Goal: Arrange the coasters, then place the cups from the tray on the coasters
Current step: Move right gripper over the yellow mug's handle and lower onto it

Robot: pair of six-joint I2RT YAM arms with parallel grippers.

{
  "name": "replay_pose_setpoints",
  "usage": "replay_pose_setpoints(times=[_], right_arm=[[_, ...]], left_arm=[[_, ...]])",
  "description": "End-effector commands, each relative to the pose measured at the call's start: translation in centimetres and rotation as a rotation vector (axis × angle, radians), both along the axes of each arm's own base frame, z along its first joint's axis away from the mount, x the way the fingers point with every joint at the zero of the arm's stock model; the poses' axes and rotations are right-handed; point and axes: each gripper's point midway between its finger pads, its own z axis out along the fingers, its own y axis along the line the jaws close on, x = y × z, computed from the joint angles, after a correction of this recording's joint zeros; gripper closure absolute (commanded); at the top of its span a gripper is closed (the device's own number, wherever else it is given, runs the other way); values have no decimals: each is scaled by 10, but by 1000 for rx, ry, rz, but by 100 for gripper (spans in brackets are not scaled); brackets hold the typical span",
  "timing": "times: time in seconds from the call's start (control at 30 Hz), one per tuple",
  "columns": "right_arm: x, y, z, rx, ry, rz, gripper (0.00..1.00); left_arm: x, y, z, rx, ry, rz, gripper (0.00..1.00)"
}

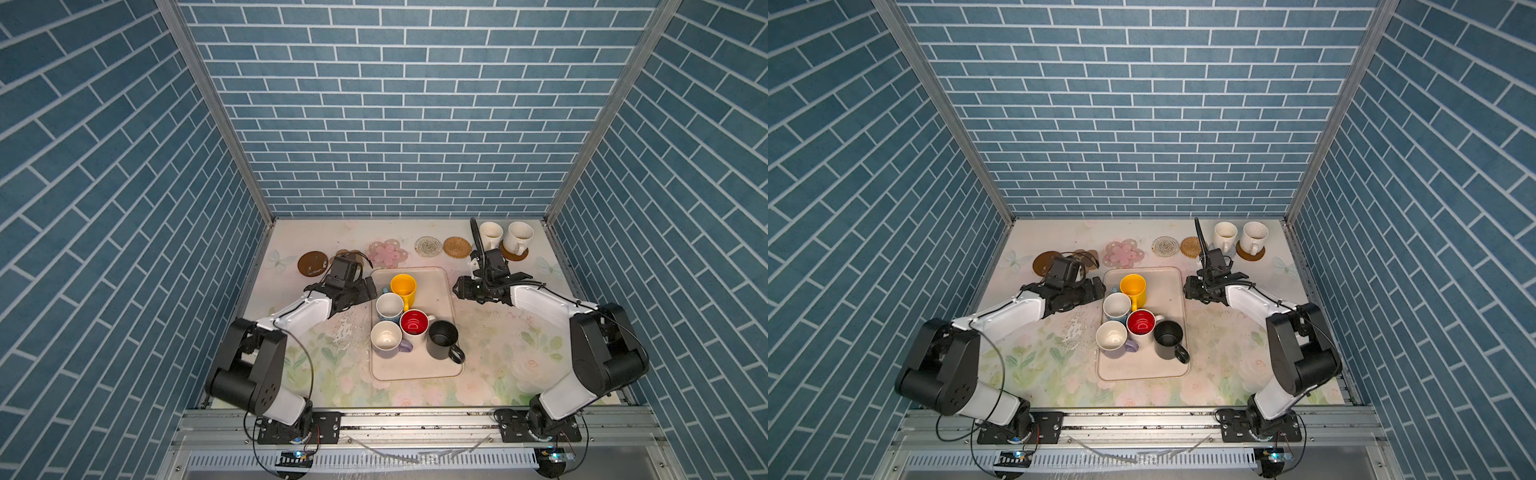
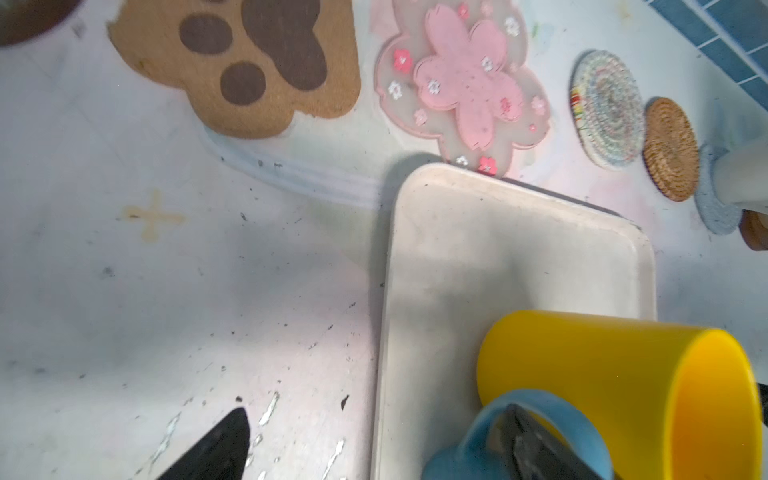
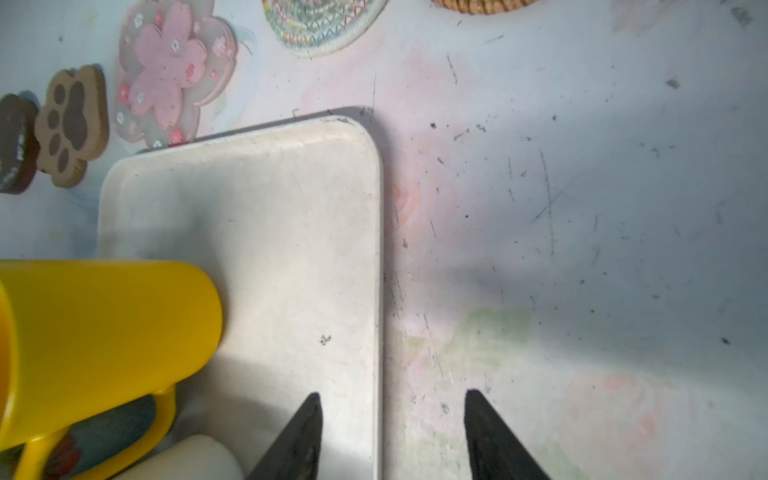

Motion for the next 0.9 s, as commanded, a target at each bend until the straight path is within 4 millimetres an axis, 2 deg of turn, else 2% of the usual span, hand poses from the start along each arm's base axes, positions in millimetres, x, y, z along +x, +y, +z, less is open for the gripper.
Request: replay_pose_setpoints(times=[0.0,0.13,0.3,0.4,0.43,0.57,0.87], right_arm=[[-3,3,29,-33,-41,17,40],[-12,16,43,-24,-58,53,39],[-22,45,53,-25,-66,119,39],[-27,64,52,-21,-62,147,39],[-29,70,51,-20,-59,160,39],[-33,91,44,-40,-59,182,39],[-49,139,39,-14,-56,262,39]], left_arm=[[-21,16,4,55,12,18,1],[-37,23,11,62,7,19,1],[-56,33,18,62,-9,34,1],[-64,36,28,54,-32,31,1],[-71,38,23,58,-21,27,1],[-81,43,27,68,-25,25,1],[-90,48,30,89,-23,19,1]])
